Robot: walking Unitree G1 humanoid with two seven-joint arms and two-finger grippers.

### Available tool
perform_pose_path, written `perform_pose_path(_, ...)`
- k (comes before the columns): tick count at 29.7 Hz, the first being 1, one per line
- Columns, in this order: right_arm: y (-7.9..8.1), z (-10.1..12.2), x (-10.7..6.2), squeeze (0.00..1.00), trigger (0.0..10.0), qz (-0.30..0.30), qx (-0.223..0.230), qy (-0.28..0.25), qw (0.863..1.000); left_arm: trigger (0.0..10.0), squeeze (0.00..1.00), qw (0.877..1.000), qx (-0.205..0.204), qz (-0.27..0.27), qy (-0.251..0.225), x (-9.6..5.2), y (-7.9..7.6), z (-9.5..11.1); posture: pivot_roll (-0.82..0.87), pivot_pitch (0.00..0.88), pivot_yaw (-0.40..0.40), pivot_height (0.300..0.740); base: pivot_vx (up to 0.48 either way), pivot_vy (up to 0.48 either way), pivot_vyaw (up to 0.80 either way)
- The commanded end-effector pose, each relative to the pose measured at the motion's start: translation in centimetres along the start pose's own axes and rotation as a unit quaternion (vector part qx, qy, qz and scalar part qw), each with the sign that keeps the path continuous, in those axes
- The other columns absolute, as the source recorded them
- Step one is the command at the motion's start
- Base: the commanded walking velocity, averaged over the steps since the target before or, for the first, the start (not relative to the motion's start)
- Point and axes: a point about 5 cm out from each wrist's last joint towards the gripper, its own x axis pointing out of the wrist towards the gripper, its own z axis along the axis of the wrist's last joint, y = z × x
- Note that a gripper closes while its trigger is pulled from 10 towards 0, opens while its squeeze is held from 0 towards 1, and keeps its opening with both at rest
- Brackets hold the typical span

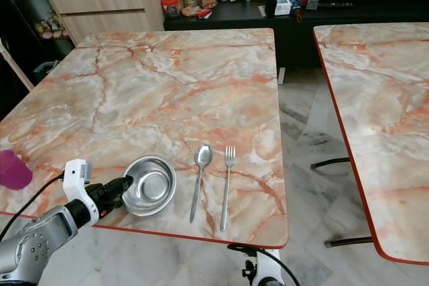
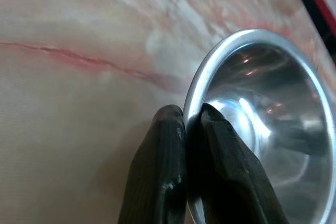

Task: Setting the table

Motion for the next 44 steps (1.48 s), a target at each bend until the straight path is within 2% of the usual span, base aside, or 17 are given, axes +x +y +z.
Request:
perform_pose_path(1, 0.1, 0.1, 0.0, 0.00, 10.0, 0.003, 0.004, -0.002, 1.000, 0.0, 0.00, 0.999, -0.015, 0.017, -0.025, -0.1, 0.4, 0.6, 0.13, 0.022, 0.086, 0.740, 0.000, 0.000, 0.00)
perform_pose_path(2, 0.1, 0.1, 0.0, 0.00, 10.0, 0.002, 0.004, -0.002, 1.000, 0.0, 0.00, 0.997, -0.032, 0.013, -0.064, 0.1, 0.2, 1.3, 0.13, 0.022, 0.086, 0.740, 0.000, 0.000, 0.00)
perform_pose_path(3, 0.0, 0.1, 0.0, 0.00, 10.0, 0.002, 0.004, -0.002, 1.000, 3.4, 0.00, 0.996, -0.043, 0.010, -0.083, 0.1, 0.0, 1.7, 0.13, 0.018, 0.084, 0.740, 0.000, 0.000, 0.00)
perform_pose_path(4, -0.1, 0.1, 0.0, 0.00, 10.0, 0.002, 0.003, -0.002, 1.000, 10.0, 0.00, 0.991, -0.055, 0.010, -0.122, 0.4, -0.4, 2.4, 0.12, 0.007, 0.074, 0.740, 0.000, 0.000, 0.00)
perform_pose_path(6, -0.3, 0.2, 0.0, 0.00, 10.0, 0.001, 0.002, -0.003, 1.000, 10.0, 0.00, 0.982, -0.084, -0.017, -0.168, 1.0, -1.7, 3.4, 0.12, 0.000, 0.066, 0.740, 0.000, 0.000, 0.00)
perform_pose_path(12, -0.7, 0.3, 0.0, 0.00, 10.0, 0.000, -0.014, 0.000, 1.000, 10.0, 0.00, 0.969, -0.106, -0.033, -0.219, 2.0, -3.4, 4.5, 0.11, 0.000, 0.044, 0.740, 0.000, 0.000, 0.00)
perform_pose_path(15, -0.8, 0.4, 0.0, 0.00, 10.0, 0.000, -0.016, -0.002, 1.000, 10.0, 0.00, 0.975, -0.051, -0.020, -0.215, 2.7, -4.2, 4.2, 0.11, 0.000, 0.037, 0.740, 0.000, 0.000, 0.00)
perform_pose_path(18, -1.0, 0.7, 0.0, 0.00, 10.0, -0.001, -0.015, -0.006, 1.000, 10.0, 0.00, 0.970, -0.016, 0.013, -0.241, 3.1, -4.9, 4.4, 0.11, 0.000, 0.031, 0.740, 0.000, 0.000, 0.00)
perform_pose_path(20, -1.2, 0.9, 0.0, 0.00, 10.0, -0.001, -0.014, -0.009, 1.000, 10.0, 0.00, 0.960, 0.071, 0.067, -0.262, 3.6, -5.3, 4.8, 0.11, 0.000, 0.022, 0.740, 0.000, 0.000, 0.00)
perform_pose_path(22, -1.2, 0.9, 0.0, 0.00, 10.0, -0.001, -0.012, -0.011, 1.000, 10.0, 0.00, 0.951, 0.091, 0.097, -0.279, 4.0, -5.3, 5.0, 0.10, 0.000, 0.018, 0.740, 0.000, 0.000, 0.00)
perform_pose_path(26, -1.2, 0.7, -0.1, 0.00, 10.0, 0.000, -0.014, -0.008, 1.000, 10.0, 0.00, 0.938, 0.107, 0.116, -0.309, 4.4, -5.6, 5.7, 0.10, 0.000, 0.011, 0.740, 0.000, 0.000, 0.00)
perform_pose_path(30, -1.3, 0.6, -0.1, 0.00, 10.0, 0.000, -0.014, -0.008, 1.000, 10.0, 0.00, 0.933, 0.115, 0.121, -0.318, 4.5, -5.8, 5.7, 0.10, 0.000, 0.011, 0.740, 0.000, 0.000, 0.00)
perform_pose_path(33, -2.0, 0.5, -0.2, 0.00, 10.0, -0.026, 0.010, -0.007, 1.000, 10.0, 0.00, 0.918, 0.141, 0.136, -0.344, 4.8, -6.1, 6.6, 0.09, 0.000, 0.023, 0.740, 0.000, 0.000, 0.00)
perform_pose_path(39, -2.1, -1.2, -0.6, 0.00, 10.0, -0.036, 0.027, 0.007, 0.999, 10.0, 0.00, 0.909, 0.148, 0.159, -0.355, 4.5, -5.0, 7.3, 0.09, 0.000, 0.038, 0.740, 0.000, -0.161, 0.00)
perform_pose_path(44, -2.3, -1.7, -0.8, 0.00, 10.0, -0.039, 0.033, 0.010, 0.999, 10.0, 0.00, 0.902, 0.147, 0.173, -0.366, 4.2, -4.7, 7.4, 0.08, 0.021, 0.043, 0.740, 0.000, -0.248, 0.00)
